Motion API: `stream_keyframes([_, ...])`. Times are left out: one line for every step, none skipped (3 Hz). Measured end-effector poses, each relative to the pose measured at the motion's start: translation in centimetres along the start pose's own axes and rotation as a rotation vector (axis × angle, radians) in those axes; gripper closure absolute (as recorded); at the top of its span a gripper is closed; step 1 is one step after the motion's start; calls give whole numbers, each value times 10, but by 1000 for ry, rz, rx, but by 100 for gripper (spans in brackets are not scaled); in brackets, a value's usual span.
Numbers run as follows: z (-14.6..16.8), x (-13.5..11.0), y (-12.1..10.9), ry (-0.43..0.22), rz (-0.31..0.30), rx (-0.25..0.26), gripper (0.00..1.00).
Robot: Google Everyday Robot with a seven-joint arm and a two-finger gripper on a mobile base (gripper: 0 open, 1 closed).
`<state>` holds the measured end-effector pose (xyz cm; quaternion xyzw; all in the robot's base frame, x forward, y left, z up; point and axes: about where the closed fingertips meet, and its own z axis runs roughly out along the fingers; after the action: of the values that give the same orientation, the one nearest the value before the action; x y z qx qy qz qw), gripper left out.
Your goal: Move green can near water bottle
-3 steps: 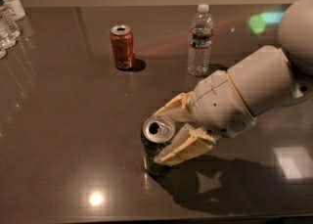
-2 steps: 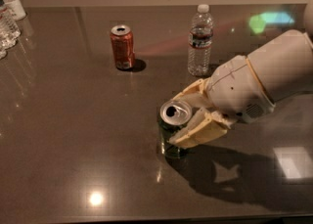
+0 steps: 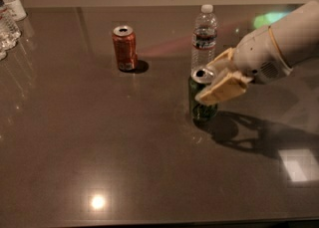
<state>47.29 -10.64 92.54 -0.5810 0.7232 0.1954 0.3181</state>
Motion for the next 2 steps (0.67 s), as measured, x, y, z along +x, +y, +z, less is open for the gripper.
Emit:
stream_keyframes([-1,11,-56,-23,73,61,100])
stream_keyframes([-4,23,-98,-42,123,114,100])
